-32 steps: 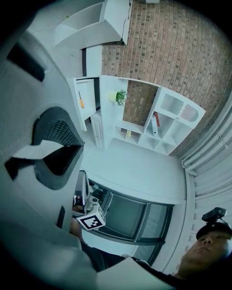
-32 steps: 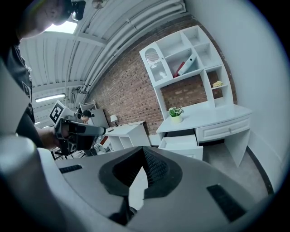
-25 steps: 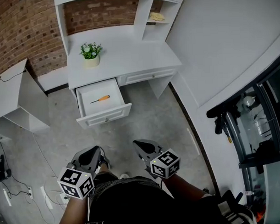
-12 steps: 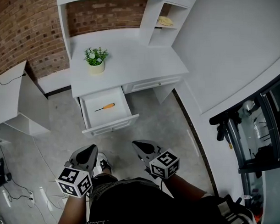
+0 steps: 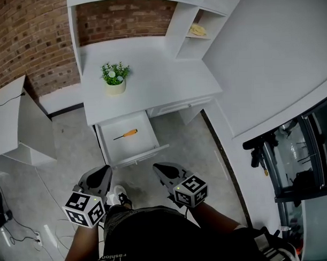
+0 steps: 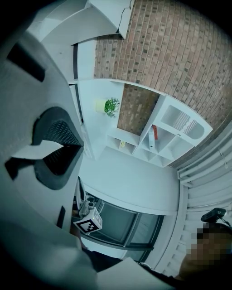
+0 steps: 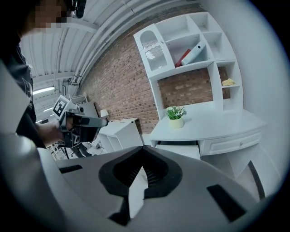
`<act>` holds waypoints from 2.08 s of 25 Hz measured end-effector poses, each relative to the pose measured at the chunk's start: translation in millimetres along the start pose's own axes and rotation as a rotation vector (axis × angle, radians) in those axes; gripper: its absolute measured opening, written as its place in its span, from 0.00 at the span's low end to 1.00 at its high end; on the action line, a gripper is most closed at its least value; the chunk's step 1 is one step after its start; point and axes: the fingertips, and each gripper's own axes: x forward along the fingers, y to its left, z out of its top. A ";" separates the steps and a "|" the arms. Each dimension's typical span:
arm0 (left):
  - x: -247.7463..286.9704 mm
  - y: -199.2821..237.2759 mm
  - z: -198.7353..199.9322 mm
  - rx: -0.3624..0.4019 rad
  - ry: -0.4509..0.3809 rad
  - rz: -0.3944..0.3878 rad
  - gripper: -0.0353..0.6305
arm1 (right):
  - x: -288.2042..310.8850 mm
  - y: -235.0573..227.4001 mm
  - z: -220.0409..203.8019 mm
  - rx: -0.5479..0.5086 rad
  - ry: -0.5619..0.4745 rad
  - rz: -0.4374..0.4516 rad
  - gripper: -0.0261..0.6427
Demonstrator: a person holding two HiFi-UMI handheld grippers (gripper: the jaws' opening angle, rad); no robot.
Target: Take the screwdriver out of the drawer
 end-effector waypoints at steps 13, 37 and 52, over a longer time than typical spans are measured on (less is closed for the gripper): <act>26.2 83.7 39.7 -0.016 -0.004 -0.043 0.08 | 65.2 -17.6 53.5 -0.034 -0.003 -0.086 0.05; 24.0 137.6 32.9 -0.033 0.009 -0.026 0.08 | 112.9 -29.4 60.4 -0.035 0.063 -0.106 0.05; 41.6 133.4 -4.0 -0.043 0.079 0.052 0.08 | 154.5 -56.9 51.3 -0.174 0.149 -0.032 0.05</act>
